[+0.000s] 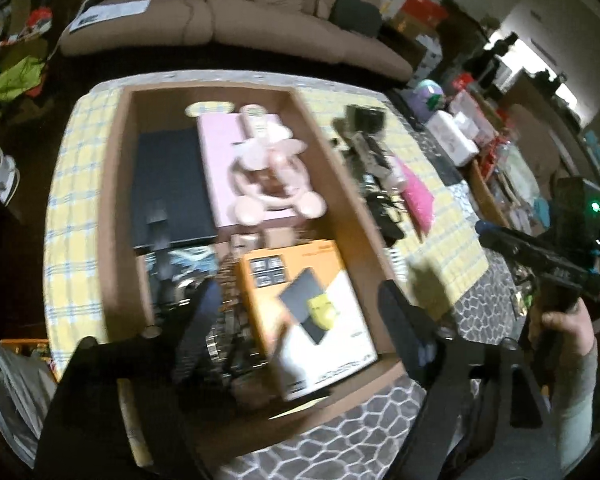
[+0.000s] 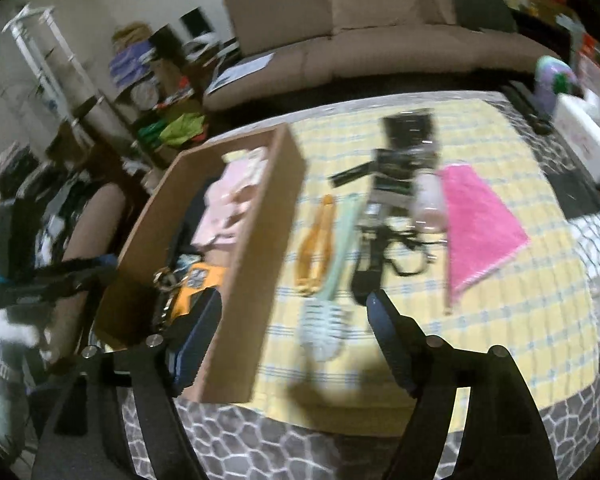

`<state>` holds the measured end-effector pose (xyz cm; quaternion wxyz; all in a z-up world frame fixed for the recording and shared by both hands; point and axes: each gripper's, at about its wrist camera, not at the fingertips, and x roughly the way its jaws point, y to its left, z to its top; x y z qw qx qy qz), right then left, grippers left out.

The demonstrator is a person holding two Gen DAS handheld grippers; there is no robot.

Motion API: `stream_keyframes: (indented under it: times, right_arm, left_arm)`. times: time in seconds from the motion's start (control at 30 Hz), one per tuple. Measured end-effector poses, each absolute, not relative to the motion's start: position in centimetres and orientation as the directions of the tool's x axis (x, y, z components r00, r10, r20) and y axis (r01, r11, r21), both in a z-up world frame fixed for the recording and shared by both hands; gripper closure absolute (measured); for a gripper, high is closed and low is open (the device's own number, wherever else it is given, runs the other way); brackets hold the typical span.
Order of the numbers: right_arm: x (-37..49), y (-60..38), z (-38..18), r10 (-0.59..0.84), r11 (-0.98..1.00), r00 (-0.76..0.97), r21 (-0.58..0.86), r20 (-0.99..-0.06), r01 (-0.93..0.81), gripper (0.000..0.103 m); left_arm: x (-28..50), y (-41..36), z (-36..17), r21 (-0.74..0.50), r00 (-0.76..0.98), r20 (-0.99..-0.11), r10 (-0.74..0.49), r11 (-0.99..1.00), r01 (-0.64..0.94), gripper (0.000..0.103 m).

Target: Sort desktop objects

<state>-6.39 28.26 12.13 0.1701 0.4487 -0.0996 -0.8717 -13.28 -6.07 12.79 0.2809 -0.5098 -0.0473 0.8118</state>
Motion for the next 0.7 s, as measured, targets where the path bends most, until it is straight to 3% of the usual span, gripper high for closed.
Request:
stream_keyframes:
  times: [0.07, 0.43, 0.7]
  right_arm:
    - [-6.2, 30.9, 12.0, -0.365, -0.929, -0.561, 0.335, -0.743, 0.160, 0.021]
    - [-7.5, 37.8, 8.6, -0.326, -0.933, -0.551, 0.356, -0.768, 0.056, 0.021]
    - [-8.1, 40.2, 7.3, -0.342, -0.918, -0.560, 0.396, -0.754, 0.027, 0.021]
  left_arm:
    - [-13.0, -4.1, 13.1, -0.358, -0.321, -0.796, 0.513, -0.826, -0.435, 0.007]
    - [-13.6, 10.3, 12.1, -0.255, -0.268, -0.838, 0.475, -0.775, -0.578, 0.007]
    - [-16.3, 20.2, 6.3, -0.058, -0.249, -0.931, 0.267, -0.781, -0.622, 0.013]
